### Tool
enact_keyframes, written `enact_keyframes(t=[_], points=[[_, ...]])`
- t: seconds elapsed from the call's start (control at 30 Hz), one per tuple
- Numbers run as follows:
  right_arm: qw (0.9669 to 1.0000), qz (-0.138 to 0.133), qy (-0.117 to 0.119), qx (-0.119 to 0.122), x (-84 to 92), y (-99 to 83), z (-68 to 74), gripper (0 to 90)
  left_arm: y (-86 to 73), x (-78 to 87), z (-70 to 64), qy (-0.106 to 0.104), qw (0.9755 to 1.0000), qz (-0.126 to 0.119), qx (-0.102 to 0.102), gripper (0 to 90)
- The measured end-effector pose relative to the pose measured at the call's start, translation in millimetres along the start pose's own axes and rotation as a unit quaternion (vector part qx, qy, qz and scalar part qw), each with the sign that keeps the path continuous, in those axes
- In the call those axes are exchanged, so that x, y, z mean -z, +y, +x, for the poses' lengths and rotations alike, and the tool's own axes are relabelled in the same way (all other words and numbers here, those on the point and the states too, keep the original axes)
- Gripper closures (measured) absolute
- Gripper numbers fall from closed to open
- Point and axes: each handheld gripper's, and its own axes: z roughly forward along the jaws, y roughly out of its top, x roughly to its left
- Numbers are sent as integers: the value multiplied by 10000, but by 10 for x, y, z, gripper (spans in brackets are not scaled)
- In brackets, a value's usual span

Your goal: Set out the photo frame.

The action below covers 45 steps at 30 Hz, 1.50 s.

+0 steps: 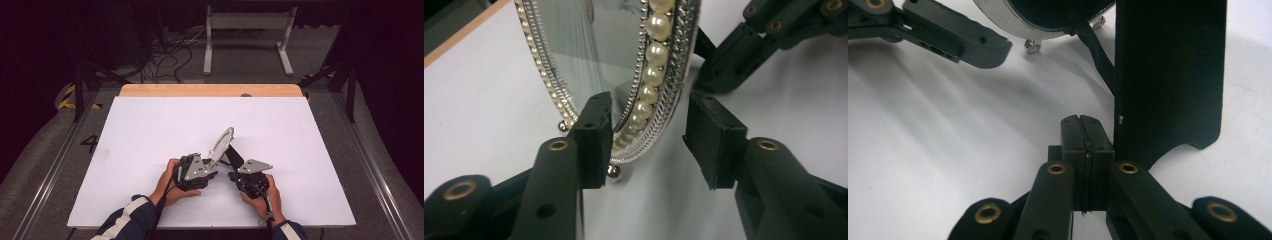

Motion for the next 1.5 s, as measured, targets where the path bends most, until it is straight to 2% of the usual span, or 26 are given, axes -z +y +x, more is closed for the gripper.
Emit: enact_keyframes(t=[0.1, 0.13, 0.17, 0.3, 0.5, 0.67, 0.97, 1.03, 1.13, 1.4, 1.5], points=[[10000, -8, -1, -15, -7, -3, 2, 900, -15, -36, 51, 11, 9998, -109, 166, 538], [10000, -6, -4, -12, -11, -4, 3, 900, -20, -48, 70, -41, 9995, -183, 248, 543], [10000, -1, 0, -4, -15, -5, 3, 900, -23, -50, 77, -53, 9994, -224, 262, 575], [10000, -10, -29, -14, -23, -5, 6, 900, -13, -42, 69, 56, 9996, -238, 124, 614], [10000, 27, -70, -26, -22, -7, 5, 900, -10, 30, 67, 22, 9996, -280, 40, 687], [9999, 97, -96, -39, -22, -15, -7, 900, -5, 39, 1, 129, 9997, -118, -184, 688], [9997, 135, -122, -131, 10, -27, -64, 900, 25, 62, -84, 101, 9995, -126, -259, 692], [9997, 138, -132, -151, 13, -31, -82, 900, 43, 57, -108, 83, 9992, -148, -357, 699], [9996, 121, -93, -240, 23, -45, -141, 900, 48, 47, -125, 31, 9994, -163, -305, 693], [9996, 127, -142, -219, 35, -51, -223, 900, 76, 19, -159, -17, 9995, -187, -264, 685], [9996, 122, -171, -202, 34, -53, -246, 900, 82, 8, -174, 0, 9997, -181, -191, 683]])
